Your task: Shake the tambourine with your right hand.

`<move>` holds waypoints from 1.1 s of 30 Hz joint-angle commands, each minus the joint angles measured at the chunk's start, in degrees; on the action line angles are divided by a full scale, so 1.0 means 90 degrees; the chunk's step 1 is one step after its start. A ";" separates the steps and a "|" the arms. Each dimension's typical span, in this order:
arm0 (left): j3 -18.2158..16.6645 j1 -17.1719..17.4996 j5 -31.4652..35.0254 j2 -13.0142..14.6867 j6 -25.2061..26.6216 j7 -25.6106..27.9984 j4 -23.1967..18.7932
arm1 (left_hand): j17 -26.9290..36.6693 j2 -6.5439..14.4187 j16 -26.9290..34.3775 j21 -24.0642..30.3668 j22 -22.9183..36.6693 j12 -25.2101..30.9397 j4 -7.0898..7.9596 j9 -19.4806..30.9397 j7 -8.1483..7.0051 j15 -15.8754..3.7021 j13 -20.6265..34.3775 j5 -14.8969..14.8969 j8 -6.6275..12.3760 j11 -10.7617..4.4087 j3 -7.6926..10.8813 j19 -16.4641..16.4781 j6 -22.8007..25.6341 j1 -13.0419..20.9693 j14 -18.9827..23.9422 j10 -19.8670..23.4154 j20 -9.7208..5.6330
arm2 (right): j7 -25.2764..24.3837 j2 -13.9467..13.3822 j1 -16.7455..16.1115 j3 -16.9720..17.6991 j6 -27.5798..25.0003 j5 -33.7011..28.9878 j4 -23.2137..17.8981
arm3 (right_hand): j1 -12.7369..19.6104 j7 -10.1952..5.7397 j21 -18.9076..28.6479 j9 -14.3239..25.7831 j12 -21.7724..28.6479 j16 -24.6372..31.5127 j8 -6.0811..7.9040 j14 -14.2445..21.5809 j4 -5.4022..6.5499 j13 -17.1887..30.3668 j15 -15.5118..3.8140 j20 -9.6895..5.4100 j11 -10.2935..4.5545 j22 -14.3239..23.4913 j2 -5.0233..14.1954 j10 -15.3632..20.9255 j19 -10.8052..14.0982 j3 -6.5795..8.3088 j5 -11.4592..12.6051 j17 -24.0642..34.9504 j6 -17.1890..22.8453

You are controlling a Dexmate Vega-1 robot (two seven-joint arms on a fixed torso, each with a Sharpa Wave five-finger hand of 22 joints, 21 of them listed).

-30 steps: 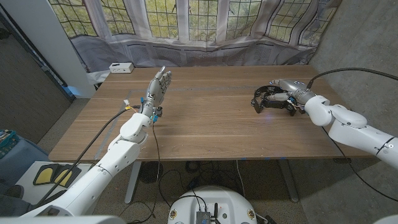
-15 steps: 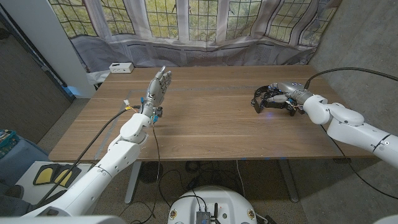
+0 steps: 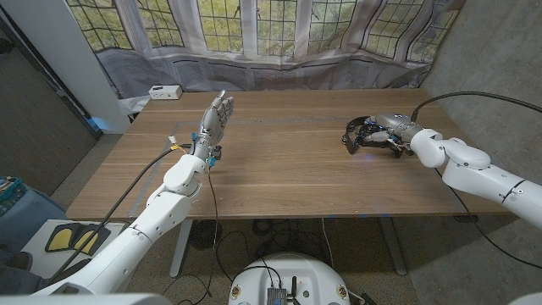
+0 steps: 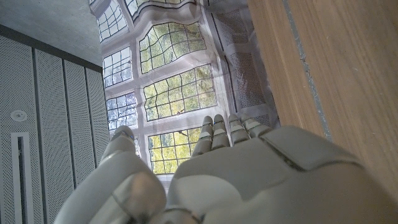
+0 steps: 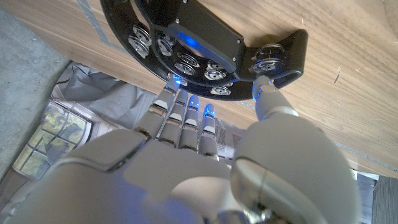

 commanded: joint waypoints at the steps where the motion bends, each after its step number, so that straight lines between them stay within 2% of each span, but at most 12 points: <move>1: -0.0006 0.0009 -0.0009 -0.0013 0.0007 0.0013 0.0007 | 0.0035 0.0023 0.0000 0.0005 0.0033 -0.0005 -0.0038 0.0016 -0.0024 -0.0030 0.0015 -0.0015 -0.0001 -0.0017 0.0033 -0.0039 0.0056 0.0025 -0.0002 0.0023 0.0020 | 0.0170 0.0141 0.0228 -0.0208 0.0022 -0.0158 0.0262 | 0.0080 0.0040 0.0041 0.0012 -0.0011 0.0029 0.0000 0.0074 0.0006 0.0037 -0.0023 0.0009 0.0015 0.0010 0.0003 0.0011 0.0109 0.0032 0.0020 0.0020 0.0080; 7: -0.0007 0.0016 0.0008 -0.0020 -0.0017 0.0022 0.0011 | 0.0035 0.0026 0.0000 0.0008 0.0033 -0.0006 -0.0041 0.0016 -0.0025 -0.0030 0.0015 -0.0015 -0.0004 -0.0023 0.0034 -0.0032 0.0052 0.0026 0.0002 0.0024 0.0028 | 0.0272 0.0179 0.0321 -0.0315 0.0042 -0.0249 0.0384 | 0.0085 0.0075 0.0059 0.0012 -0.0005 0.0042 0.0003 0.0100 0.0029 0.0039 -0.0040 0.0006 0.0021 0.0012 0.0012 0.0044 0.0200 0.0021 0.0011 0.0035 0.0129; 16: -0.0007 0.0032 -0.0014 -0.0047 -0.0029 0.0033 0.0012 | 0.0035 0.0030 -0.0001 0.0010 0.0033 -0.0007 -0.0044 0.0016 -0.0025 -0.0025 0.0015 -0.0015 -0.0005 -0.0018 0.0036 -0.0031 0.0056 0.0027 0.0002 0.0026 0.0023 | 0.0326 0.0219 0.0401 -0.0370 0.0049 -0.0280 0.0521 | 0.0267 0.0152 0.0097 0.0012 0.0006 0.0029 0.0010 0.0141 -0.0015 0.0040 -0.0034 0.0014 0.0046 0.0012 0.0028 0.0121 0.0424 0.0073 0.0017 0.0024 0.0254; 23: 0.0020 0.0046 0.0008 -0.0060 -0.0018 0.0053 -0.0011 | 0.0035 0.0032 -0.0001 0.0009 0.0033 -0.0008 -0.0046 0.0016 -0.0023 -0.0018 0.0016 -0.0015 -0.0006 -0.0027 0.0036 -0.0033 0.0057 0.0026 0.0004 0.0029 0.0022 | 0.0348 0.0260 0.0503 -0.0447 0.0157 -0.0305 0.0714 | 0.0645 0.0115 0.0109 0.0013 0.0051 0.0054 0.0019 0.0305 -0.0063 0.0040 -0.0108 -0.0015 -0.0010 0.0007 0.0138 0.0307 0.0671 0.0214 0.0028 0.0015 0.0444; 28: 0.0017 0.0073 0.0015 -0.0074 -0.0025 0.0091 -0.0042 | 0.0035 0.0033 -0.0002 0.0009 0.0033 -0.0010 -0.0048 0.0016 -0.0023 -0.0025 0.0016 -0.0016 -0.0006 -0.0012 0.0036 -0.0033 0.0060 0.0026 0.0003 0.0025 0.0023 | 0.0384 0.0273 0.0583 -0.0507 0.0247 -0.0354 0.0831 | 0.0921 0.0072 0.0113 0.0014 0.0092 0.0065 0.0027 0.0414 -0.0095 0.0040 -0.0164 -0.0050 -0.0041 0.0002 0.0127 0.0463 0.0838 0.0281 0.0025 0.0001 0.0576; 33: 0.0010 0.0095 0.0030 -0.0071 -0.0021 0.0126 -0.0084 | 0.0035 0.0034 -0.0002 0.0008 0.0033 -0.0009 -0.0049 0.0016 -0.0020 -0.0023 0.0016 -0.0016 -0.0006 -0.0022 0.0035 -0.0037 0.0061 0.0025 0.0004 0.0029 0.0024 | 0.0466 0.0317 0.0657 -0.0575 0.0247 -0.0402 0.0922 | 0.0983 0.0066 0.0110 0.0014 0.0095 0.0069 0.0021 0.0448 -0.0087 0.0039 -0.0165 -0.0057 -0.0045 0.0000 0.0110 0.0488 0.0882 0.0285 0.0021 -0.0001 0.0598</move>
